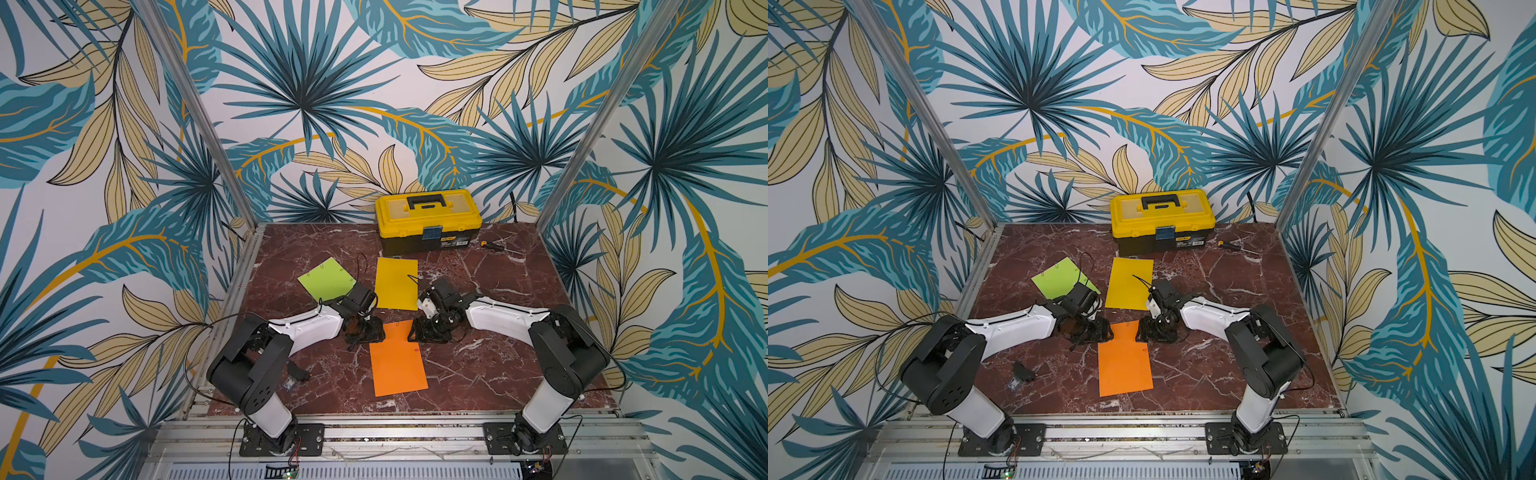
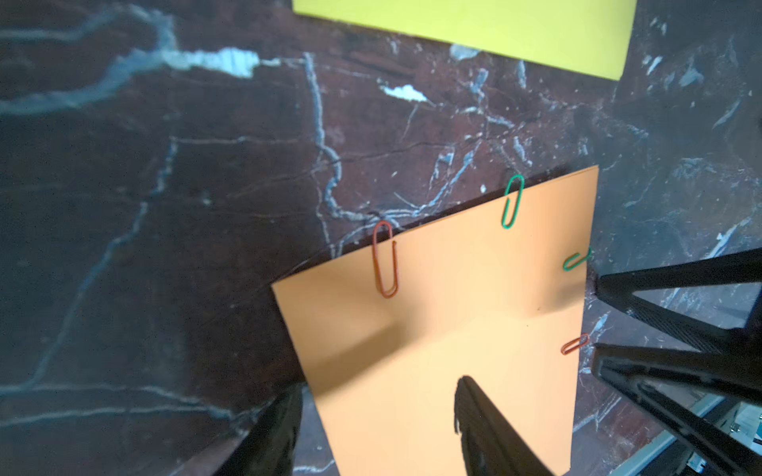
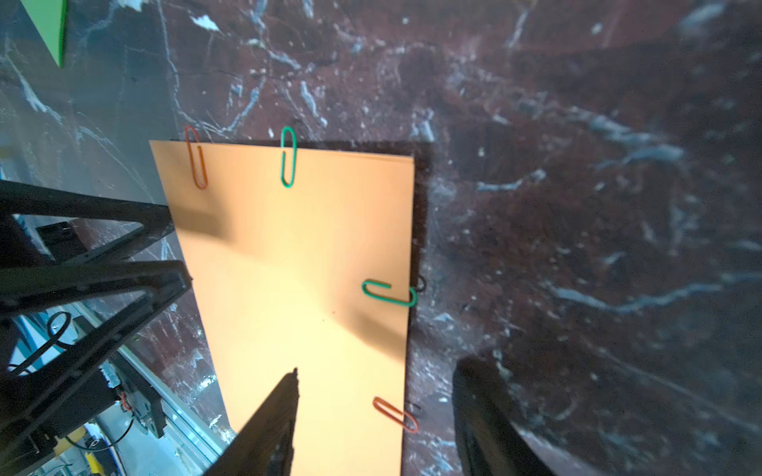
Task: Unclip the paperclips from the documents
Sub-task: Pick up the document from the center of the board.
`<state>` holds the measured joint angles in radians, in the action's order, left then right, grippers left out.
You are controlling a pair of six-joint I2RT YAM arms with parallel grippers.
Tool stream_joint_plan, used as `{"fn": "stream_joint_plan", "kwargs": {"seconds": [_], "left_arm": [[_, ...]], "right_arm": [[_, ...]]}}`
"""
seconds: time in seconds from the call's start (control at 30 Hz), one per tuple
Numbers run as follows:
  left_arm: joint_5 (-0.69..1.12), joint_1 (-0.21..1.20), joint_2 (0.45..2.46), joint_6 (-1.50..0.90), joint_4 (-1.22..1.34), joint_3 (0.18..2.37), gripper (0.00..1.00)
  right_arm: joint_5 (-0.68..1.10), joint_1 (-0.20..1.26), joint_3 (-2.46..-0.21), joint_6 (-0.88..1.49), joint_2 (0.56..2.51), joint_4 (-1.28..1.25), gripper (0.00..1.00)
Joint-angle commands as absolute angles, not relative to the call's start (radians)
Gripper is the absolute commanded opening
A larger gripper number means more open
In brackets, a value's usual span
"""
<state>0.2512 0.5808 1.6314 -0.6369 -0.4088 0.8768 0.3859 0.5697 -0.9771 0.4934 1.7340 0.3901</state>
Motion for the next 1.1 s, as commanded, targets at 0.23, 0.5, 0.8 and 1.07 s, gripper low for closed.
{"fn": "stream_joint_plan", "kwargs": {"seconds": [0.23, 0.5, 0.8, 1.07], "left_arm": [[0.258, 0.594, 1.653, -0.654, -0.396, 0.857, 0.56], [0.270, 0.594, 1.631, -0.682, -0.357, 0.834, 0.54], [0.282, 0.595, 1.641, -0.687, -0.347, 0.833, 0.52], [0.279, 0.595, 1.635, -0.689, -0.344, 0.830, 0.52]], "right_arm": [[0.453, 0.574, -0.934, 0.541, 1.796, 0.319, 0.61], [0.469, 0.576, -0.925, 0.555, 1.812, 0.283, 0.61], [0.507, 0.579, -0.928, 0.574, 1.819, 0.229, 0.61], [0.525, 0.595, -0.967, 0.552, 1.839, 0.242, 0.63]]}}
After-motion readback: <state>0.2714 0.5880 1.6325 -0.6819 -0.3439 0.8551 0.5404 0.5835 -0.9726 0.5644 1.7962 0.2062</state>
